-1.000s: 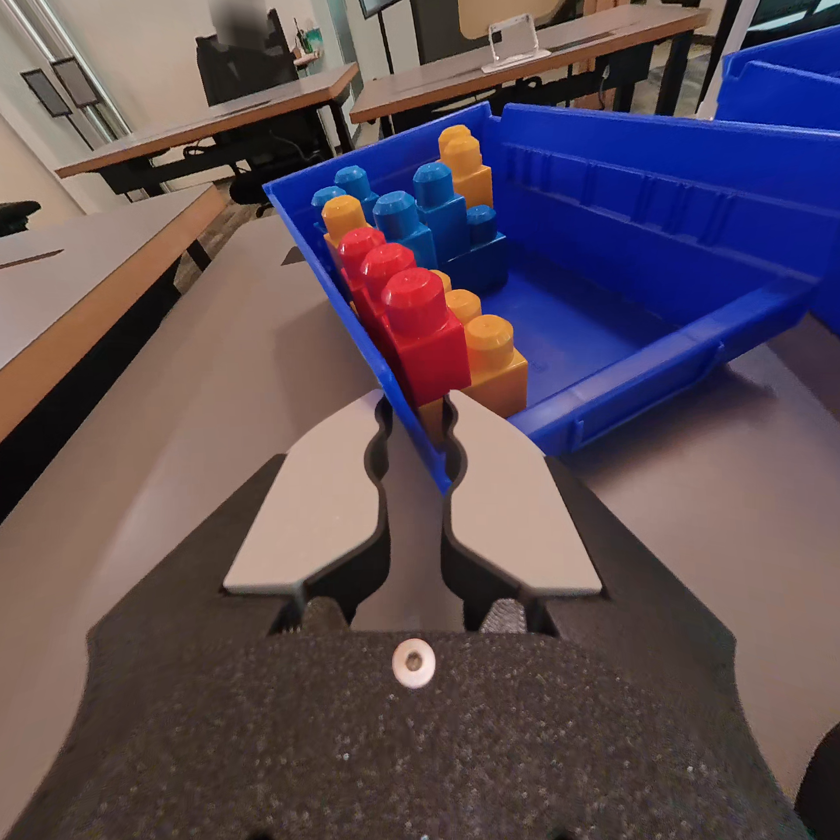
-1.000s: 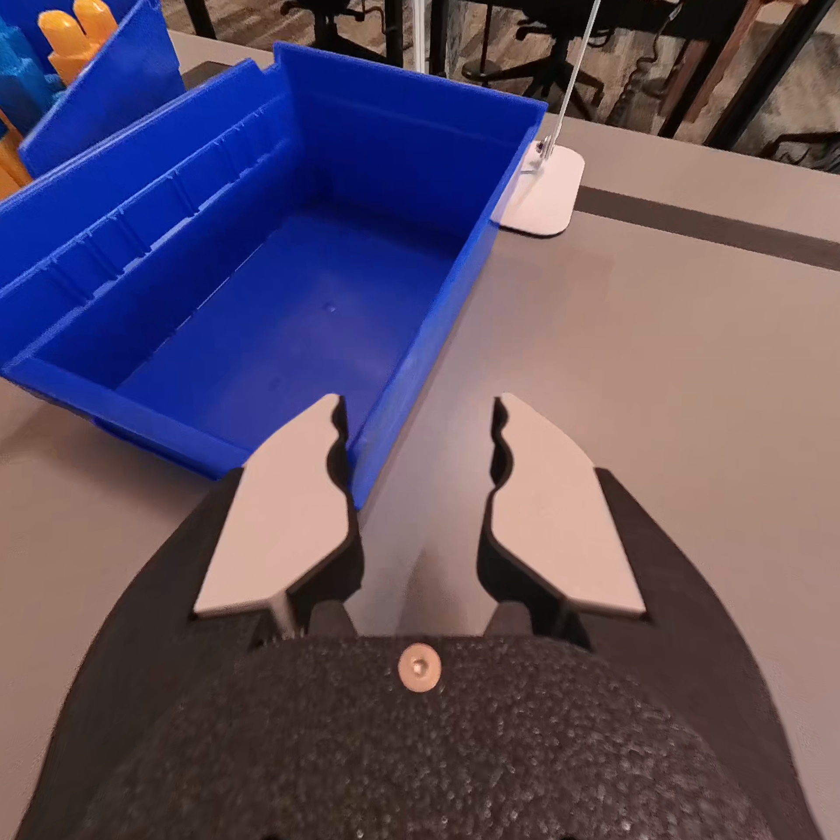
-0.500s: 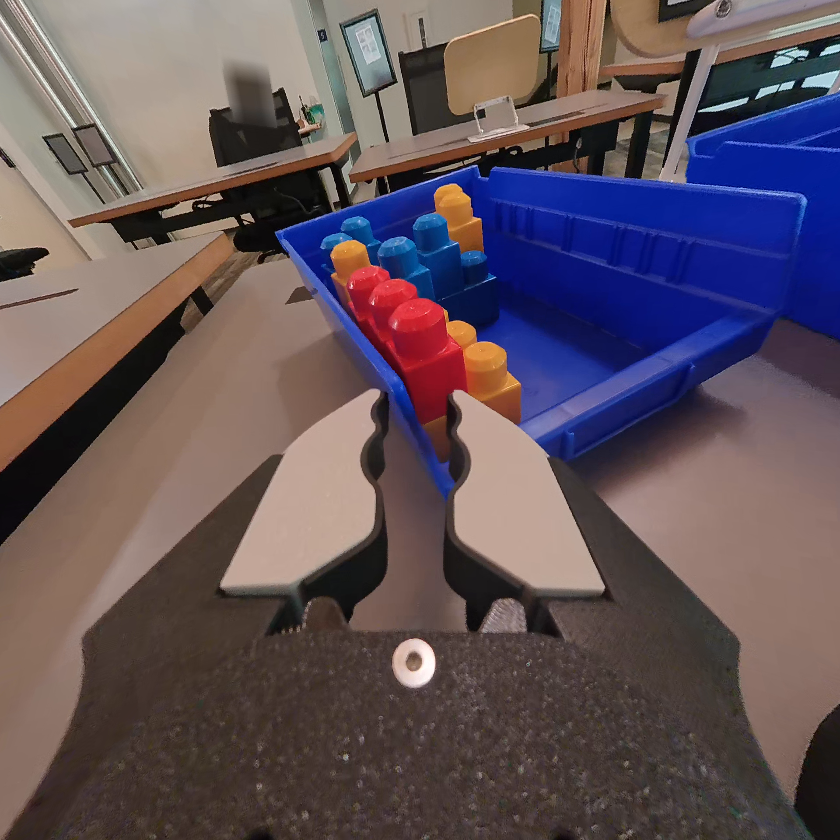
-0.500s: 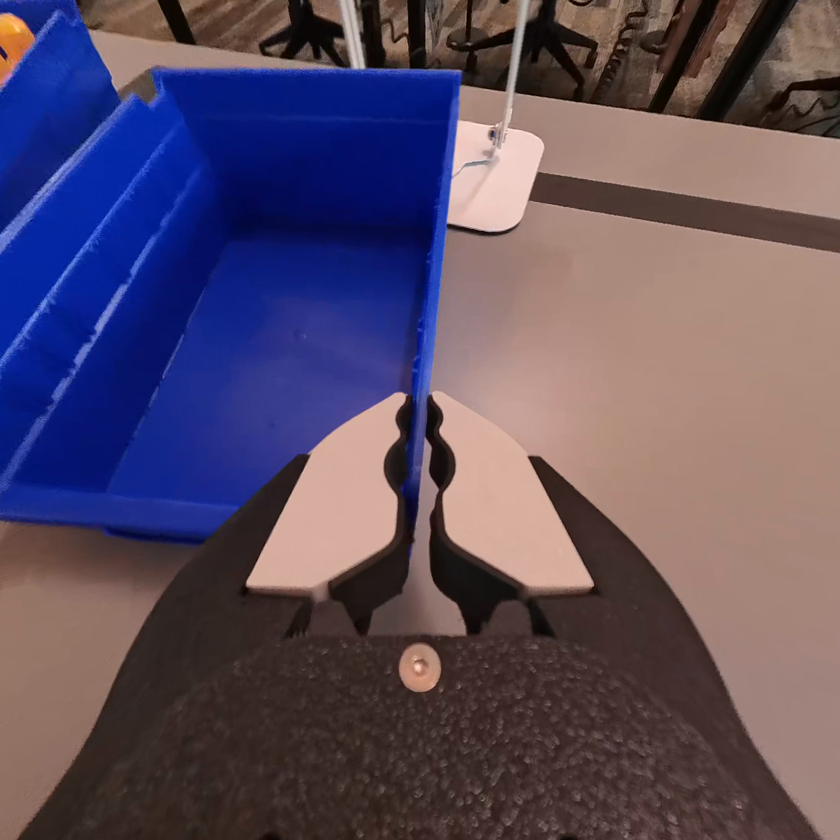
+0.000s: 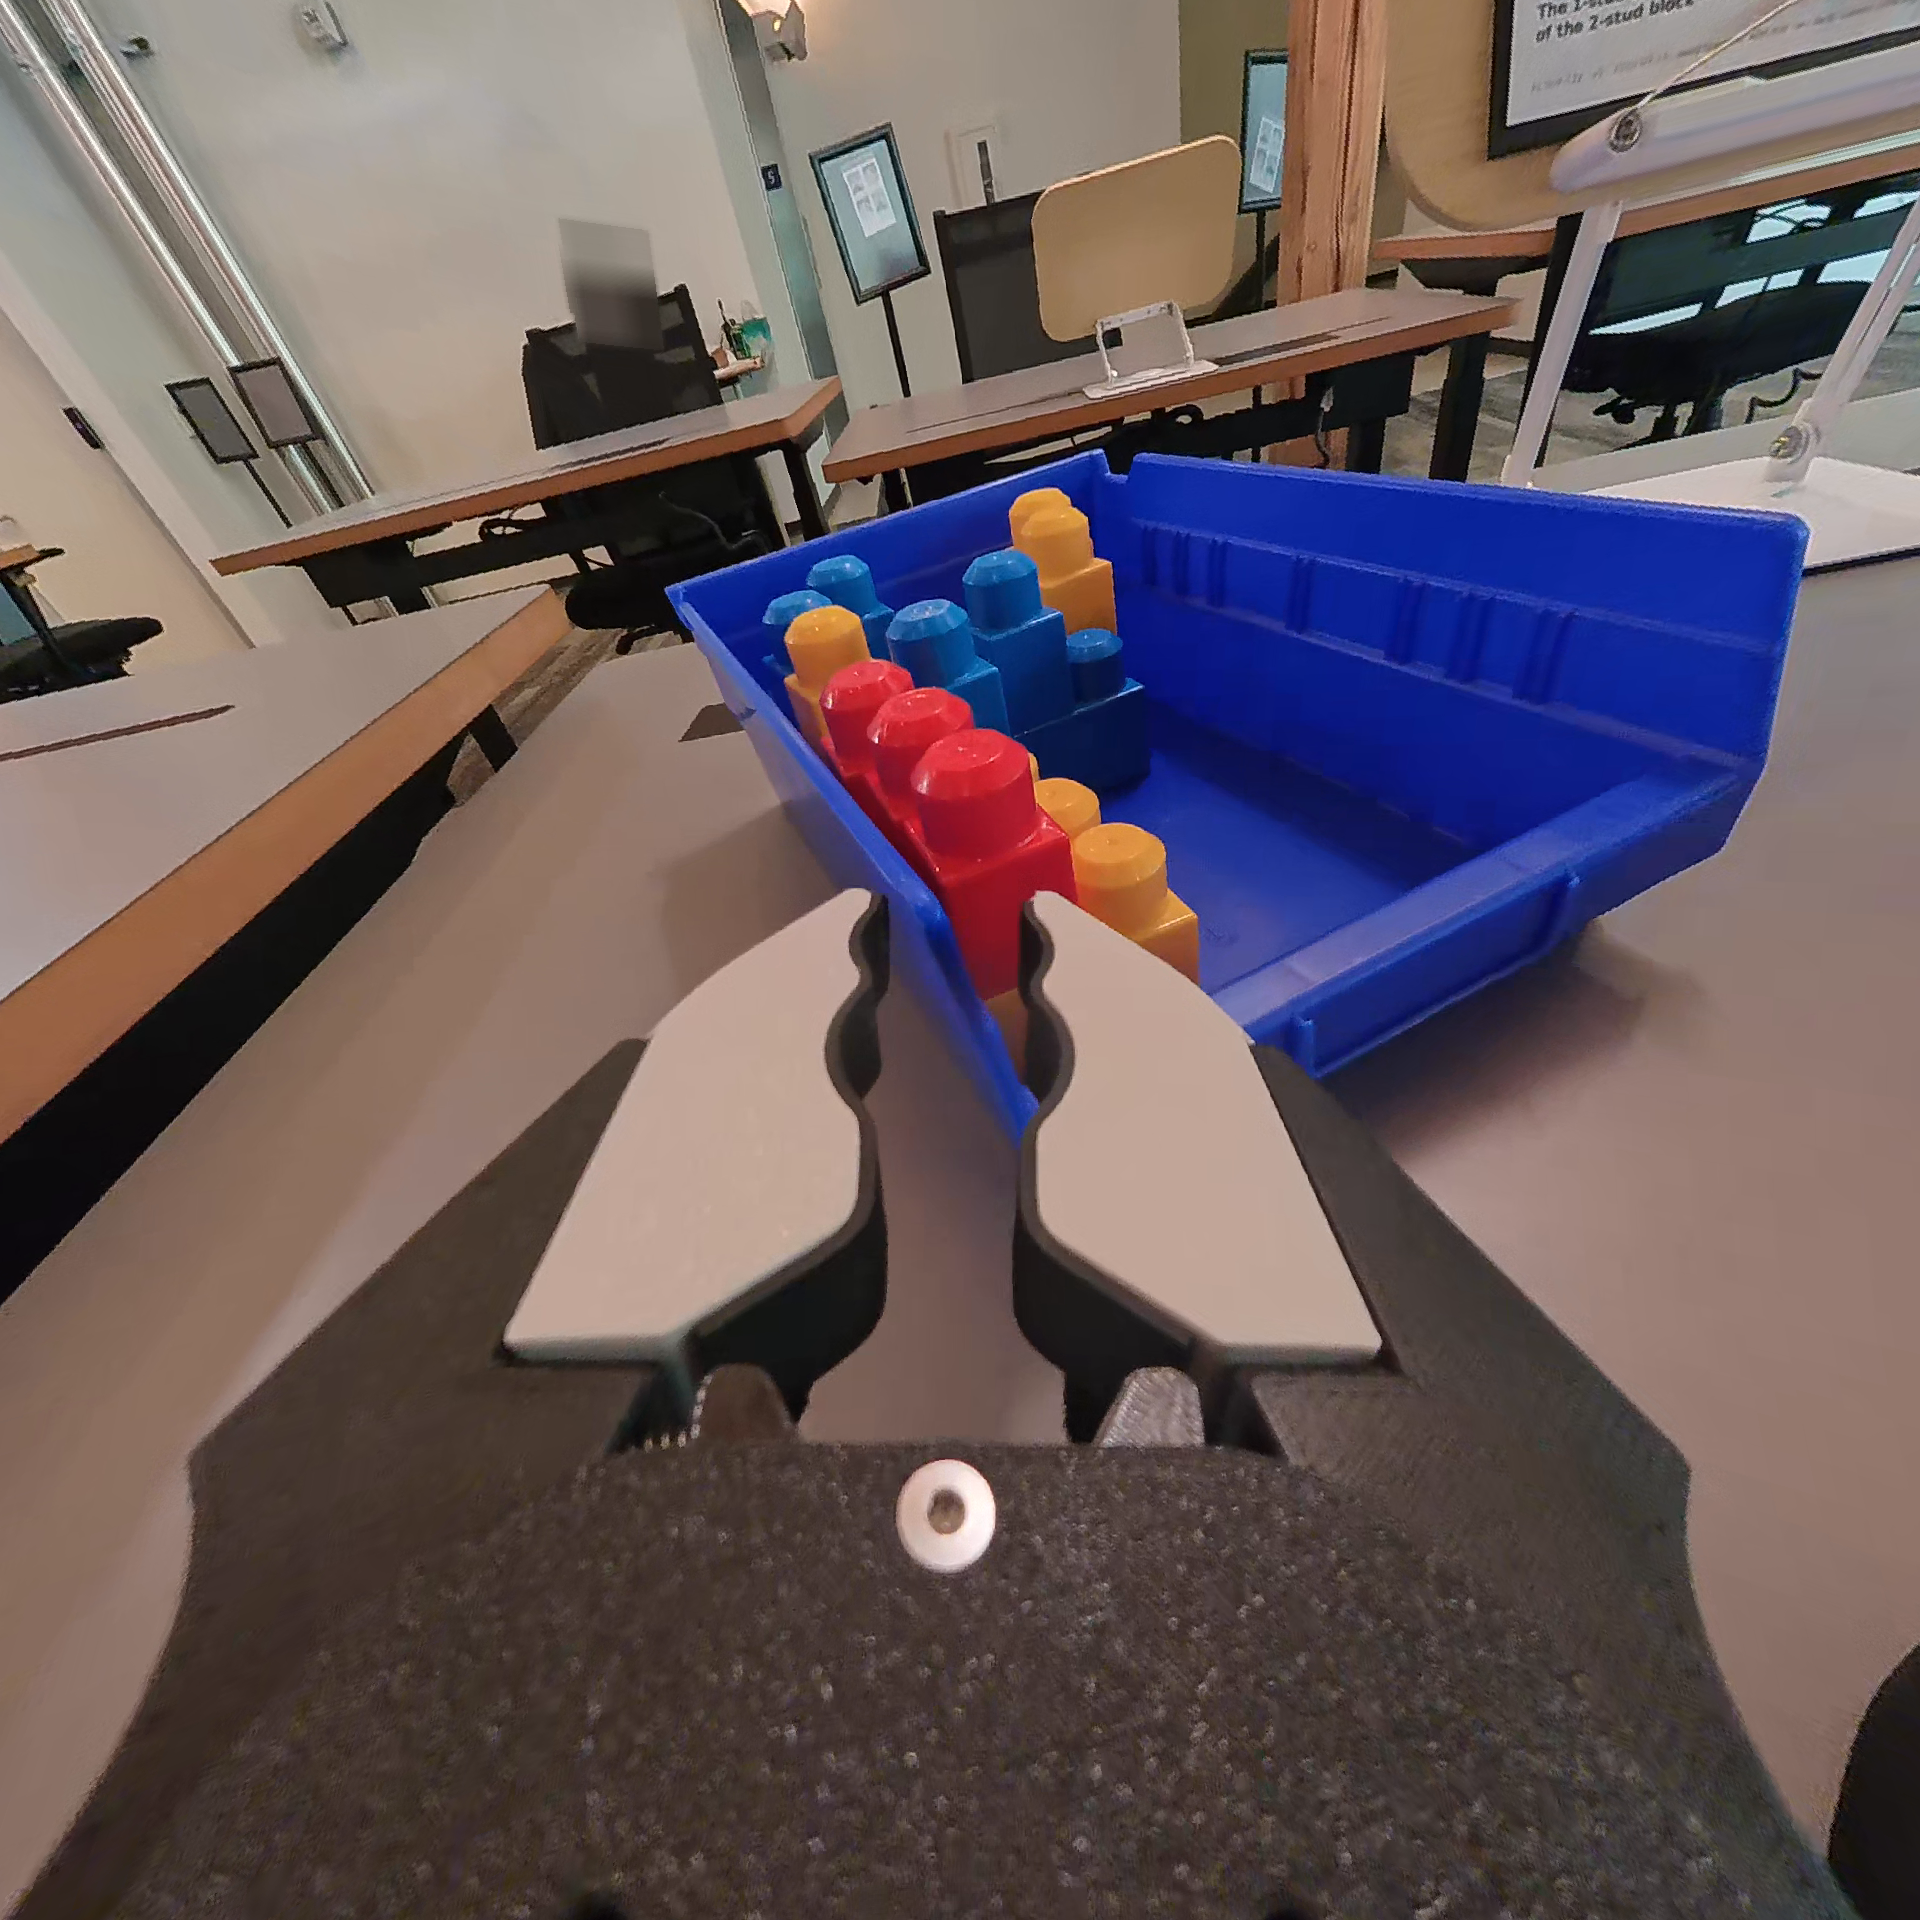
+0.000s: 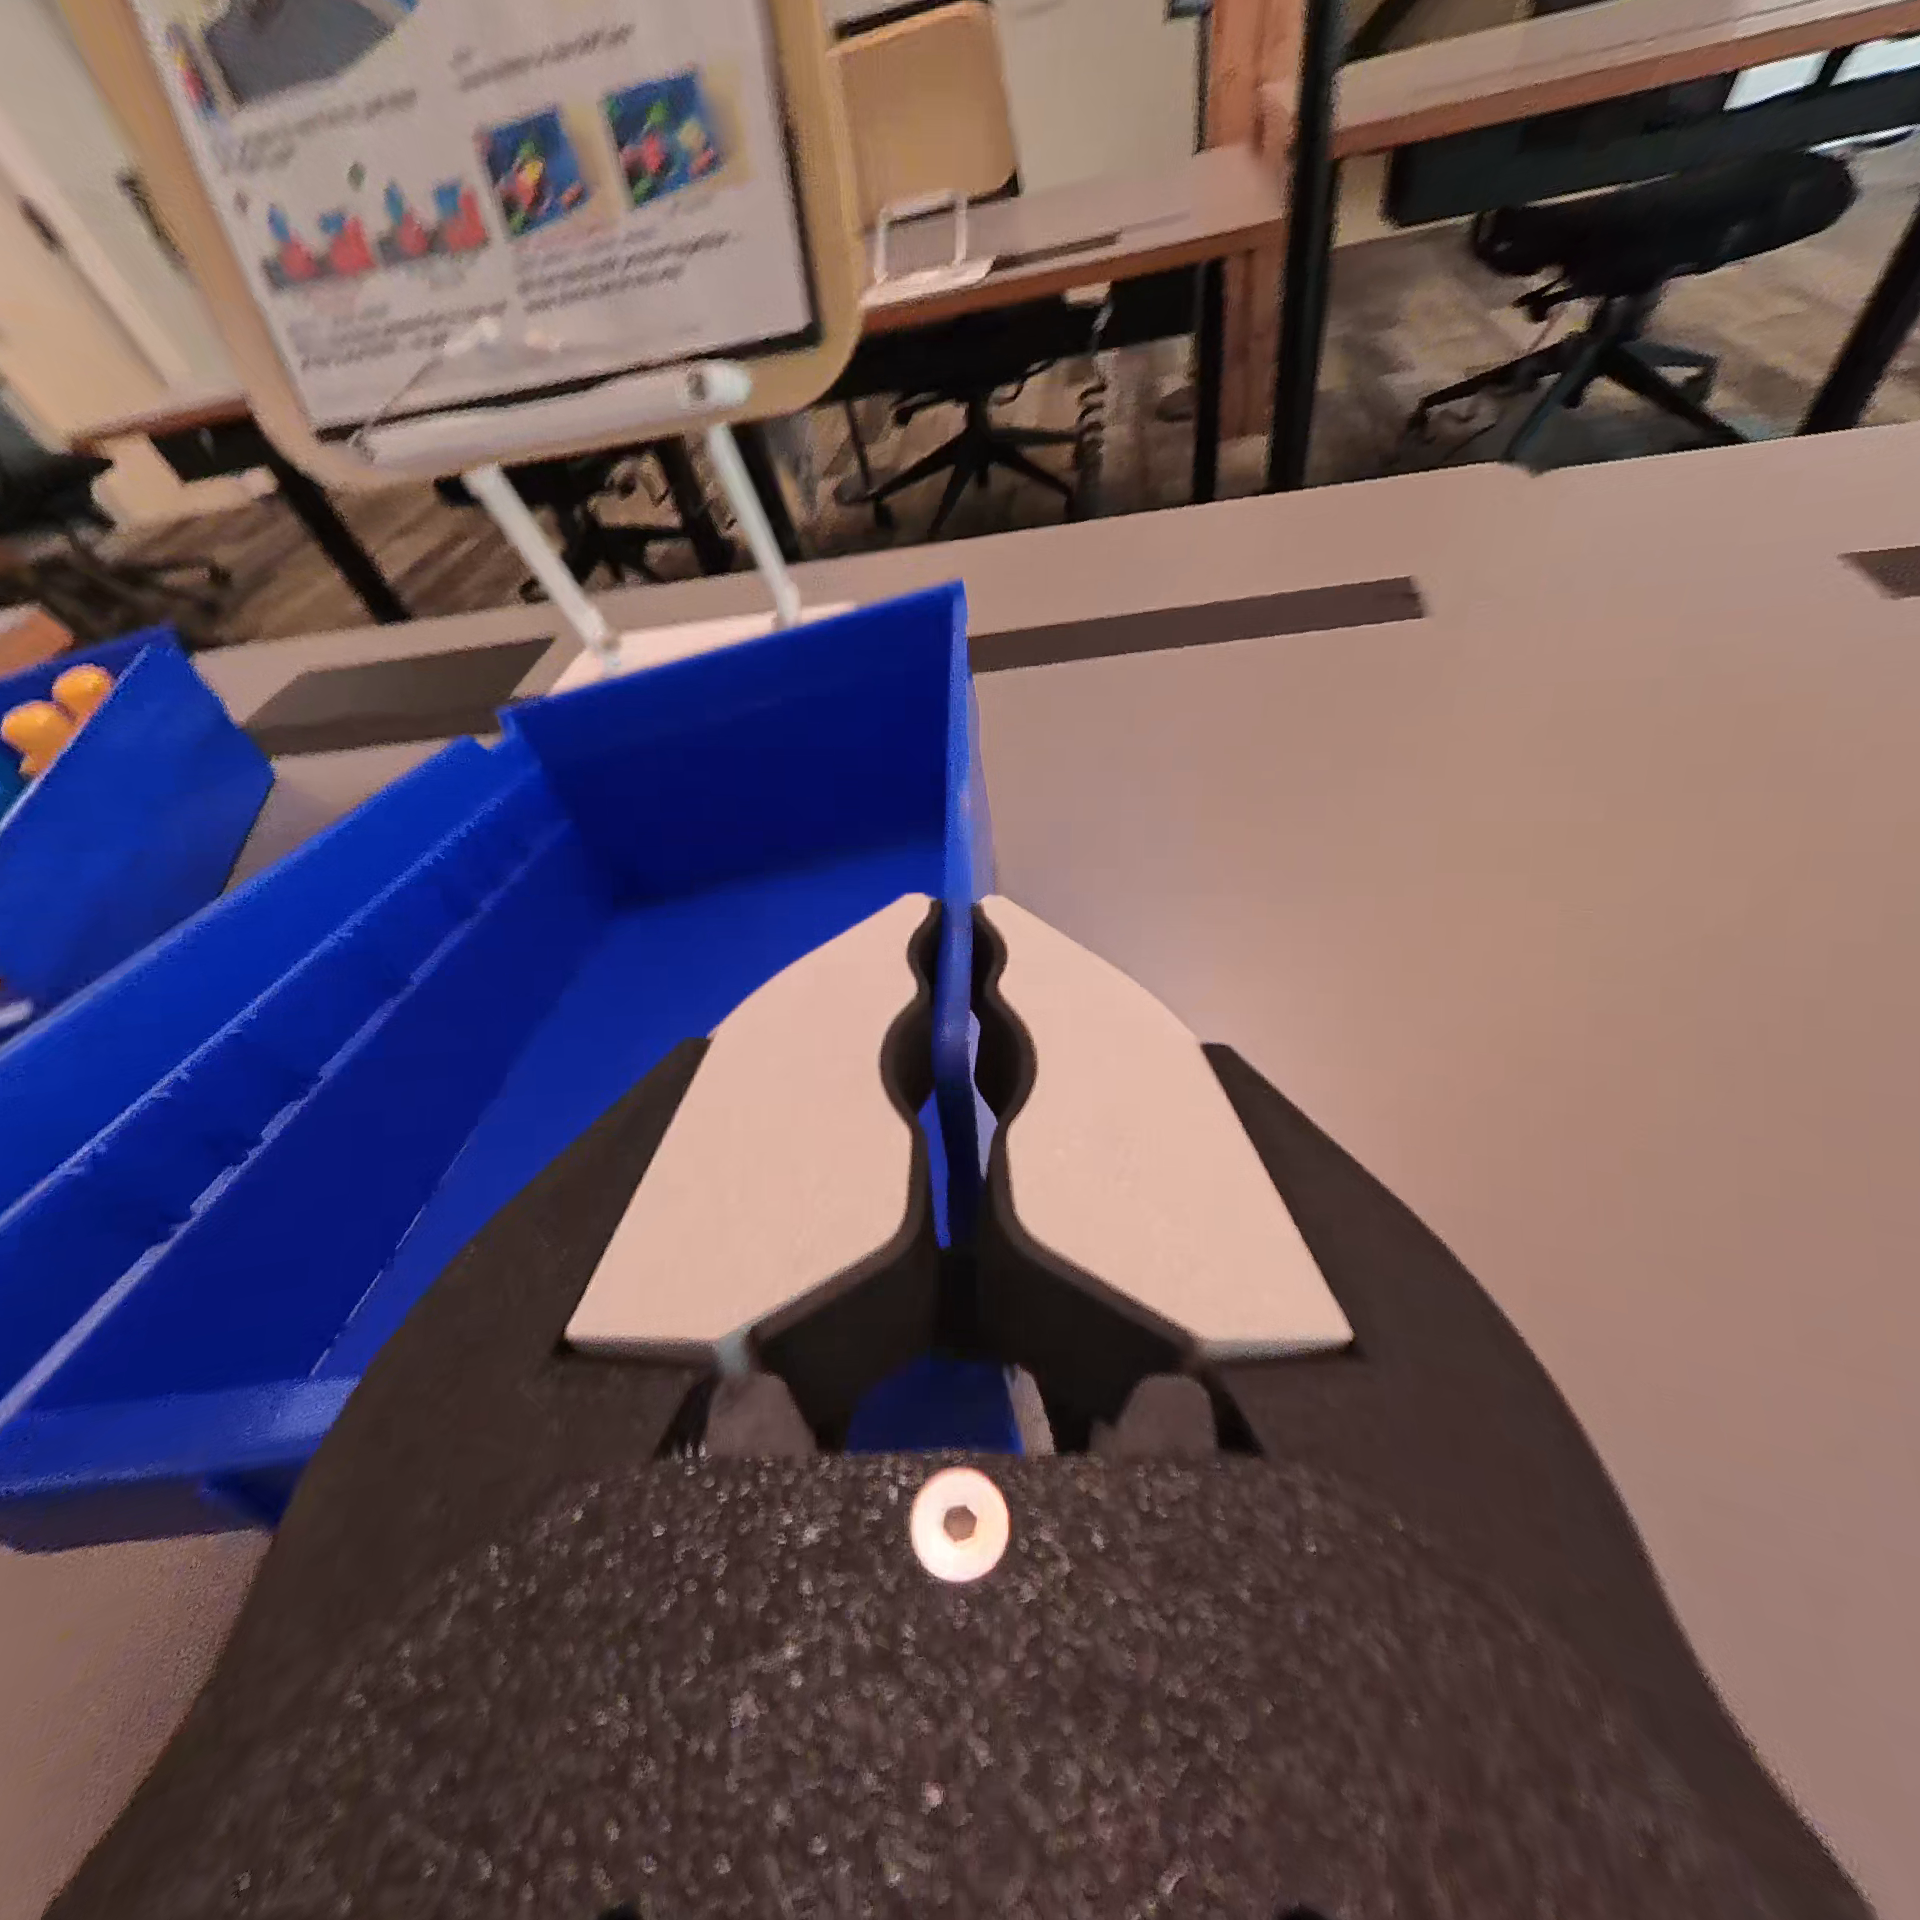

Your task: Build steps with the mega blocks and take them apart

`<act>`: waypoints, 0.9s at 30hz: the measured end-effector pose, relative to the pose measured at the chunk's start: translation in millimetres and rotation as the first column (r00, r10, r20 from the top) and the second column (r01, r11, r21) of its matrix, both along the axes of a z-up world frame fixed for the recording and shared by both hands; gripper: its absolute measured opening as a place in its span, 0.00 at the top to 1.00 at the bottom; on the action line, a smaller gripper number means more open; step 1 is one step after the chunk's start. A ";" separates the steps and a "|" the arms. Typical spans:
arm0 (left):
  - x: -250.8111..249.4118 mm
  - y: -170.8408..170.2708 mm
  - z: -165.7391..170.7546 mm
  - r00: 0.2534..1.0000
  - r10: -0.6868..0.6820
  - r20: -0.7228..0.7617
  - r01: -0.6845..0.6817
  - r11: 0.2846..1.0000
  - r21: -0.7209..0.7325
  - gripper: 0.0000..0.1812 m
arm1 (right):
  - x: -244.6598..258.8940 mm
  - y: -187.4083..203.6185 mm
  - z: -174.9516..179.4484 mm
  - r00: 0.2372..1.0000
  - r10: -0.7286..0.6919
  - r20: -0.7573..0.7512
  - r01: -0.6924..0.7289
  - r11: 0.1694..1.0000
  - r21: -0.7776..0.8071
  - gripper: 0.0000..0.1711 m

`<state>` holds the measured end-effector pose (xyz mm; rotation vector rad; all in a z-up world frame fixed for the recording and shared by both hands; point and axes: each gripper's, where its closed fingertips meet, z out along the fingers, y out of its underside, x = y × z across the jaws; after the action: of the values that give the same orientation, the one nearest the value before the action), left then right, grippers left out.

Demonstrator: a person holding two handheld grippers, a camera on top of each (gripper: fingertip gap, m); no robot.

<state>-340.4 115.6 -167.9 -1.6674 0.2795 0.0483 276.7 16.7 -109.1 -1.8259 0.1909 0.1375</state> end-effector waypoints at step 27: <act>1.4 2.1 -7.4 1.000 -0.012 -0.015 0.012 1.000 -0.024 0.89 | 150.6 19.7 -63.6 0.884 -0.466 0.034 0.466 0.885 0.004 0.98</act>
<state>-339.0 117.8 -175.3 -1.6894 0.3026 0.0489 427.3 36.4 -172.8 -1.7339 0.6013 -0.2347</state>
